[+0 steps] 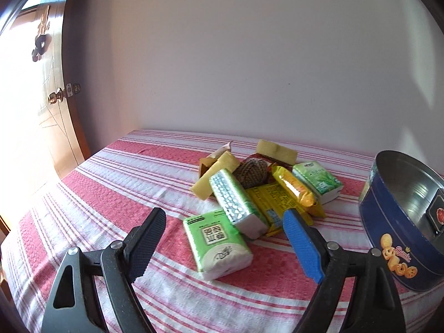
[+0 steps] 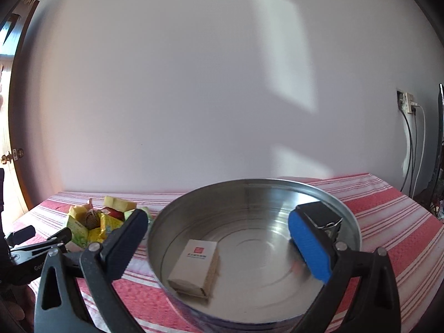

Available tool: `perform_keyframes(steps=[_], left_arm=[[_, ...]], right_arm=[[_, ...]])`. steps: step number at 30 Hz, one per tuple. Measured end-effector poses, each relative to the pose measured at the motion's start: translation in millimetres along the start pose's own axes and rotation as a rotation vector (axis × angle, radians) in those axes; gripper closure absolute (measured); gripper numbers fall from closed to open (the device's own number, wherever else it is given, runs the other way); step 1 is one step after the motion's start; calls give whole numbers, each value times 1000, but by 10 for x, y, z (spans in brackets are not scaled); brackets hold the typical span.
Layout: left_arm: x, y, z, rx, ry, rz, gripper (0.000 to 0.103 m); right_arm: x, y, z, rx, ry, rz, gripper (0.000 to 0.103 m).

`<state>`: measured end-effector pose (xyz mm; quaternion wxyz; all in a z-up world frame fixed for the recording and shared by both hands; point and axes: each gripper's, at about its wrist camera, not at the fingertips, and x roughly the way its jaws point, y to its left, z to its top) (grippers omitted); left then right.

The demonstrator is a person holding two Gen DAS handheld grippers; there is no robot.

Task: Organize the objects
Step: 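Withdraw both tools from the silver tin back toward the pile, then grasp the green tissue pack with the left tool while the right tool grasps another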

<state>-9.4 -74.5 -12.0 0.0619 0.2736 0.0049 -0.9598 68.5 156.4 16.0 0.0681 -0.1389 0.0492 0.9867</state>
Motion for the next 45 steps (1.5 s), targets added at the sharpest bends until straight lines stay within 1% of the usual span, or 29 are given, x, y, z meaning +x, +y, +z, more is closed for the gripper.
perform_keyframes(steps=[6,11,12,15,19,20,21,22,25,27,29,30,31,32,35,37,39,41,45], left_arm=[[179,189,-21,-35,100,1,15],[460,184,-60,-32,246,-8,15],[492,193,-61,-41,257,-25,15],[579,221,-53,-51,278,-7,15],[733,338,-65,-95,335,-28,15],[748,376,-65,-108,337,-33,15],[753,400,-59,-106,334,-23,15],[777,423,-60,-103,345,-7,15],[785,447,-55,-78,347,-8,17],[787,479,-56,-51,346,-6,23],[783,527,-37,-45,338,-13,35],[779,552,-33,-42,334,-21,39],[780,578,-29,-39,330,-29,47],[778,609,-29,-37,326,-38,51],[800,767,-18,-69,318,-105,51],[809,857,-13,-101,312,-119,51],[798,933,-10,-137,303,-104,51],[743,1010,16,-167,260,-74,51],[595,1098,98,-176,147,52,51]], right_arm=[[76,353,-45,4,45,67,0],[102,573,-63,-12,62,107,0],[105,600,-69,-13,64,111,0],[124,661,-85,-14,77,129,0],[169,717,-109,-20,101,149,0],[188,738,-109,-22,105,153,0],[205,760,-117,-25,110,157,0],[218,778,-117,-29,115,161,0],[293,879,-132,-47,144,180,0],[340,954,-147,-56,158,193,0],[375,1033,-154,-63,168,210,0],[388,1066,-162,-68,174,217,0],[407,1109,-169,-75,183,225,0],[422,1144,-178,-81,191,231,0],[451,1226,-189,-91,204,244,0],[497,1277,-202,-90,211,252,0],[528,1335,-210,-91,221,265,0],[559,1407,-215,-91,234,277,1],[631,1570,-229,-87,253,310,2]])
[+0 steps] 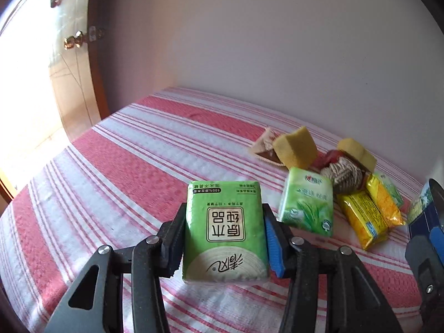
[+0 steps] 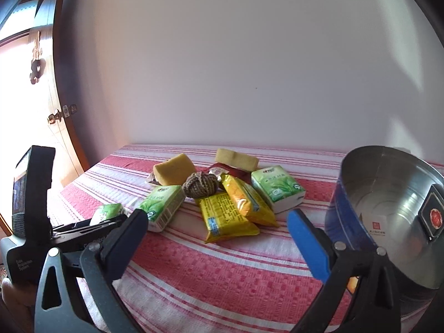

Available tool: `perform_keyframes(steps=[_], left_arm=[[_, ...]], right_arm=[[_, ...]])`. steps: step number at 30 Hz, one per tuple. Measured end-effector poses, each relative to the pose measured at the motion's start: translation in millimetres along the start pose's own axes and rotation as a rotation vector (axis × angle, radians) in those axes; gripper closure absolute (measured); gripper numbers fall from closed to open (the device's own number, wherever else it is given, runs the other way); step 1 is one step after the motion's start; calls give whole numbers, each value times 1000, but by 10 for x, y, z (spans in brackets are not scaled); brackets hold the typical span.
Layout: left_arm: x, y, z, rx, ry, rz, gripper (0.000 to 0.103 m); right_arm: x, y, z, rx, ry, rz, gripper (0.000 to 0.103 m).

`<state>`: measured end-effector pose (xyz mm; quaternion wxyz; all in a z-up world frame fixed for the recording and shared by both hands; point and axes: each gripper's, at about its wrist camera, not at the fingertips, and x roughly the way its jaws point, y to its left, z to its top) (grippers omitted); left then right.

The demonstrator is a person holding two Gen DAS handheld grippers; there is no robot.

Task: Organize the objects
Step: 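Grasp the green tissue pack with the left tool while the right tool grasps another, then carry both green tissue packs over the silver tin and release them inside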

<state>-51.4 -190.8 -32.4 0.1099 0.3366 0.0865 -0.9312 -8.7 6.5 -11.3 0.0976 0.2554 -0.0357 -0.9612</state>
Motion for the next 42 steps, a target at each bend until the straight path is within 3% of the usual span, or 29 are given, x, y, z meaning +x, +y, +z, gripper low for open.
perform_keyframes(steps=[5,10,15,20,22,26,31,42], left_arm=[[-92,180,60,-58,-94,170,51],[-42,418,149,-124,-117,249,51],[-28,518,157,-142,-109,282,51],[-10,490,173,-128,-113,289,51],[-26,439,148,-126,-115,290,51],[-49,406,120,-125,-114,282,51],[-70,402,115,-131,-122,255,51],[-212,304,97,-105,-204,183,51]], right_arm=[[235,179,36,17,47,39,2],[610,452,72,15,153,56,8],[1006,593,94,38,264,53,10],[1316,743,82,-2,376,33,25],[1333,763,83,-27,375,9,29],[1294,781,76,-58,366,1,48],[1079,676,79,-29,297,72,49],[280,499,62,-112,36,47,49]])
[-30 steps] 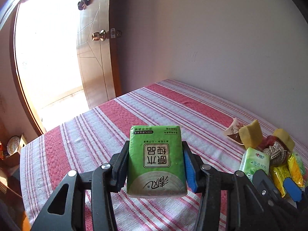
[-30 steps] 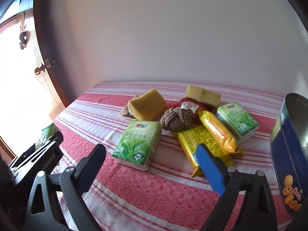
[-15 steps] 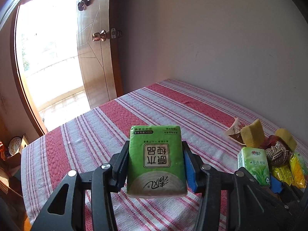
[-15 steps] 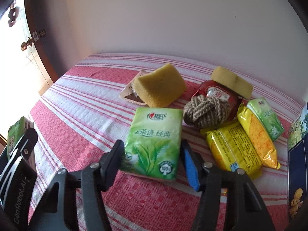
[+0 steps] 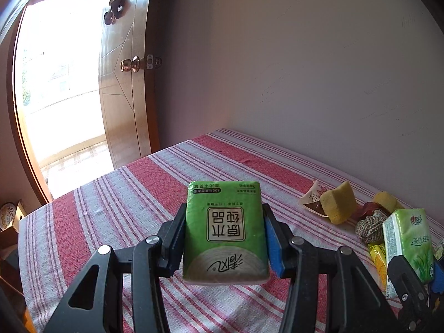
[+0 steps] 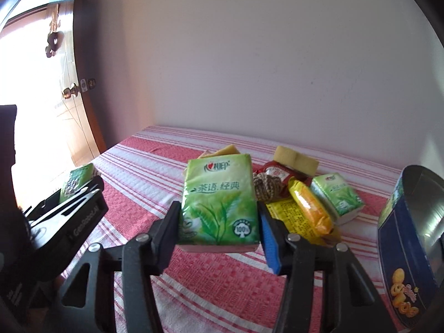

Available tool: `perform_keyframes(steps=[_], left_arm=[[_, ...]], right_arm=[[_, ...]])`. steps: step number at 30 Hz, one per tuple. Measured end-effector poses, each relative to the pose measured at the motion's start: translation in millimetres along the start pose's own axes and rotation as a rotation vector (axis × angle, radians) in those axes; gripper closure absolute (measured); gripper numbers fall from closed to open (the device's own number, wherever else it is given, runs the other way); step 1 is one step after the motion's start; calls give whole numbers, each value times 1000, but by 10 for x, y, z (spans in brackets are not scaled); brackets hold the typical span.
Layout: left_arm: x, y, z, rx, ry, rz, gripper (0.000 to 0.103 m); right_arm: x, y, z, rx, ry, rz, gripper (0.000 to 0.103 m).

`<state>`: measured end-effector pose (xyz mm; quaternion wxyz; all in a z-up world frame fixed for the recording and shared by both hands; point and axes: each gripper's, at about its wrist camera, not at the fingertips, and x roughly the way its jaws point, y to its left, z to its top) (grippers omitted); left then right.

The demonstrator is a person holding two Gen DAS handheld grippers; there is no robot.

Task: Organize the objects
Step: 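Carry both green tissue packs over the silver tin and release them inside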

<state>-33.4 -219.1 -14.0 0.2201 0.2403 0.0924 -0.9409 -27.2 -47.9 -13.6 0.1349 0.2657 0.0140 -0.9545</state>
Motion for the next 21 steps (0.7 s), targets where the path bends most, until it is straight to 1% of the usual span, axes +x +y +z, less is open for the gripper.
perform_keyframes(steps=[7,10,13,16,21], left_arm=[[-136,-118,-23,38,-54,-7,51],[-217,-205,-71,54,-53,-26,51],[-320,-314,-119,85,-69,-47,51],[-396,-411,-168,104,-63,-73,51],[-494,-528,-250,107,-41,-118,51]], right_arm=[[-203,-119,-124,-4,-28,-33,49],[-260,-192,-139,4,-40,-47,49],[-357,-262,-156,3,-66,-66,49],[-455,-326,-176,0,-84,-83,49],[-595,-445,-212,4,-105,-105,49]])
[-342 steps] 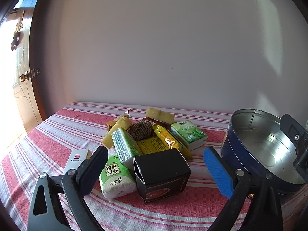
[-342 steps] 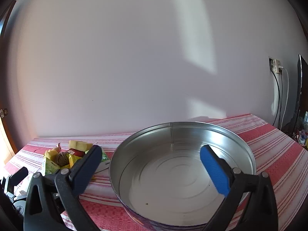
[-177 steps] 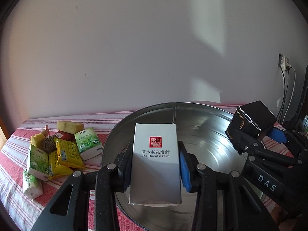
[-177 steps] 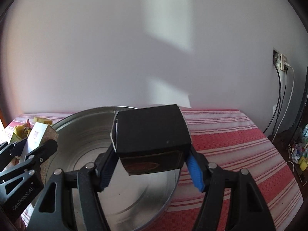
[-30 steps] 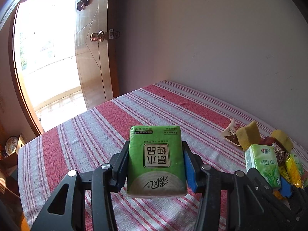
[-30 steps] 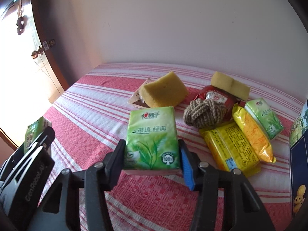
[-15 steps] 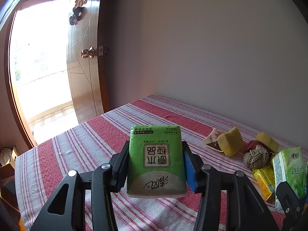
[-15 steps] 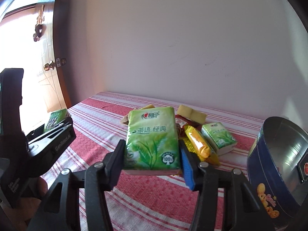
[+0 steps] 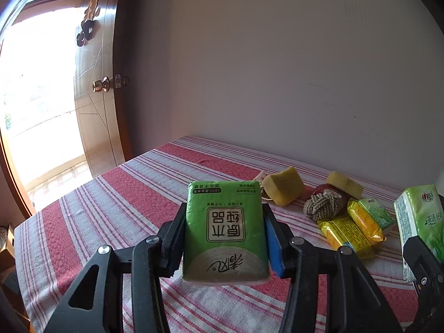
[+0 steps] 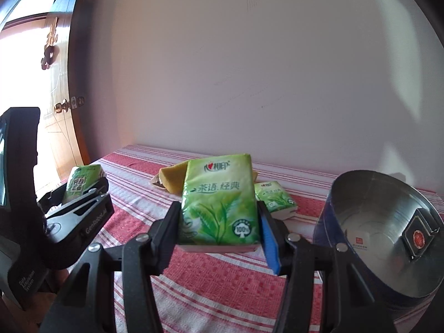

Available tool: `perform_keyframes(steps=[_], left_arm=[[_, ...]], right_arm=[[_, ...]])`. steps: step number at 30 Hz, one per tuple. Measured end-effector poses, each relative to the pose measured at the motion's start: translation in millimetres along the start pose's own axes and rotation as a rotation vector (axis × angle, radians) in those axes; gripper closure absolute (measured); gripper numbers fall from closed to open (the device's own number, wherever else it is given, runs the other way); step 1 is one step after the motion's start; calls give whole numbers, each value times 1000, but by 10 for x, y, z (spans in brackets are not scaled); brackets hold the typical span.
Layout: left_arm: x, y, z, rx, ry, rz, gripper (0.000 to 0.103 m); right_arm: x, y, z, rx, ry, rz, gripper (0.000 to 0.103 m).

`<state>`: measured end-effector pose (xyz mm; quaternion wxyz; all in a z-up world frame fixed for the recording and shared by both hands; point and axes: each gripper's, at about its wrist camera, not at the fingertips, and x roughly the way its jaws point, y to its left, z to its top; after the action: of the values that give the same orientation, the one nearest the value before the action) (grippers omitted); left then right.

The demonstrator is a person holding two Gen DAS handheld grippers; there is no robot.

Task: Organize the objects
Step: 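Carry both green tissue packs over the silver tin and release them inside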

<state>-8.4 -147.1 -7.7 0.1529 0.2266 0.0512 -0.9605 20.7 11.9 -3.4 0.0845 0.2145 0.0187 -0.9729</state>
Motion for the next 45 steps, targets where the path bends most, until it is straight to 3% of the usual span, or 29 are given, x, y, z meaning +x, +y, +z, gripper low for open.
perform_keyframes(steps=[19,27,45], left_arm=[[-476,-802,-87,87,-26,-140,51],[-756,-1176,-53,137,-76,-202,51],[-1104,-2135,-196,260,-111,-342,51]], right_arm=[[-395,-712,-49,39,-85,-98,49],[-549,-1062,-88,72,-114,-154,49],[-799,-2192,-213,125,-115,-348,49]])
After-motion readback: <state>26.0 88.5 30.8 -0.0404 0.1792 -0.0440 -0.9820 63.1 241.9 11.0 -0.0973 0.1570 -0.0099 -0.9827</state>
